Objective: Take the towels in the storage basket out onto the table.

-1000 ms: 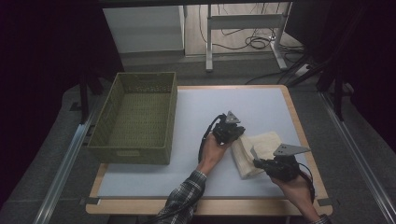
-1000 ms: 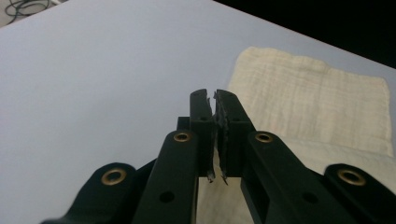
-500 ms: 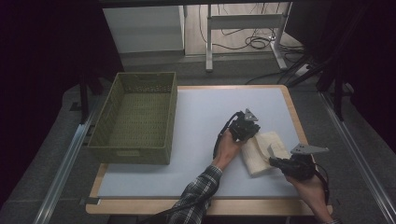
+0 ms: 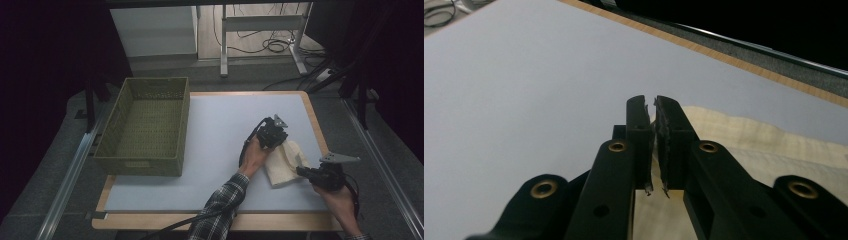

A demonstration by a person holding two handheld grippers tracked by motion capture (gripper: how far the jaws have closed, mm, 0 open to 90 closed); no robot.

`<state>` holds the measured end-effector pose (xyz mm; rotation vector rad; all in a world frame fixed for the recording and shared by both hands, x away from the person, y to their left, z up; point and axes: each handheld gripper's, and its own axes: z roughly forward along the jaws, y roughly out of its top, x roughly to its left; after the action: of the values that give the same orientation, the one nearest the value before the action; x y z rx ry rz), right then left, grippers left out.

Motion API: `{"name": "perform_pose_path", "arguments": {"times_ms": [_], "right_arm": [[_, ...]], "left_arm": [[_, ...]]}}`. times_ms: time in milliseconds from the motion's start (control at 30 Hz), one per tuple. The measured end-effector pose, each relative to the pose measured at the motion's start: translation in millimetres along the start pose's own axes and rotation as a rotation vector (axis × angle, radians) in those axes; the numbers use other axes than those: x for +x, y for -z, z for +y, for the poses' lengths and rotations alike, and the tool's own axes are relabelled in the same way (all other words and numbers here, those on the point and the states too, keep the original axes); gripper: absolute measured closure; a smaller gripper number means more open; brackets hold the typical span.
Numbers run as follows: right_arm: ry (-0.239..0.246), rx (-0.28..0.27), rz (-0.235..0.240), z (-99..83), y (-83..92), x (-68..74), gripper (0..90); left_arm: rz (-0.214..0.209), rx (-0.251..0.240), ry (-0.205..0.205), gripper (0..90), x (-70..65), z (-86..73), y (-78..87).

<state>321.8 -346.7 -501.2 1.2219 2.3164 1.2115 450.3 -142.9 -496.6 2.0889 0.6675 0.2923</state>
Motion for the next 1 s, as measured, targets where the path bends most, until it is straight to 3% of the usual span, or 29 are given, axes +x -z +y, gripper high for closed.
{"name": "perform_pose_path", "arguments": {"times_ms": [33, 67, 133, 267, 433, 733, 800, 1000], "right_arm": [[-0.006, 0.008, -0.003, -0.6, -0.7, -1.4, 85.2], [-0.005, 0.009, -0.012, -1.9, -2.6, -4.4, 84.7], [-0.010, 0.010, -0.017, -2.7, -3.3, -6.3, 83.4], [-0.002, 0.000, -0.067, -3.4, 0.1, -10.8, 74.0], [-0.009, -0.017, -0.114, -3.0, 12.2, -18.5, 66.6], [-0.047, -0.020, -0.219, -6.2, 44.3, -41.4, 61.9], [-0.053, -0.027, -0.225, -6.0, 49.4, -43.6, 62.0], [-0.035, -0.040, -0.213, 2.8, 52.3, -35.9, 62.8]], "left_arm": [[0.014, 0.000, 0.002, 81.5, -0.7, -0.2, -3.0], [0.019, -0.002, 0.004, 71.4, -0.8, -0.2, -3.1], [0.018, -0.015, 0.020, 60.9, -1.6, 0.1, -2.2], [0.032, -0.035, 0.019, 51.9, -1.7, 0.6, 6.6], [0.043, -0.055, 0.041, 45.8, 3.1, -3.4, 20.9], [0.053, -0.020, 0.054, 37.5, 11.4, -27.0, 44.2], [0.048, -0.005, 0.055, 35.4, 12.5, -34.0, 48.9], [0.091, 0.035, 0.021, 34.0, 14.9, -50.6, 54.9]]}}
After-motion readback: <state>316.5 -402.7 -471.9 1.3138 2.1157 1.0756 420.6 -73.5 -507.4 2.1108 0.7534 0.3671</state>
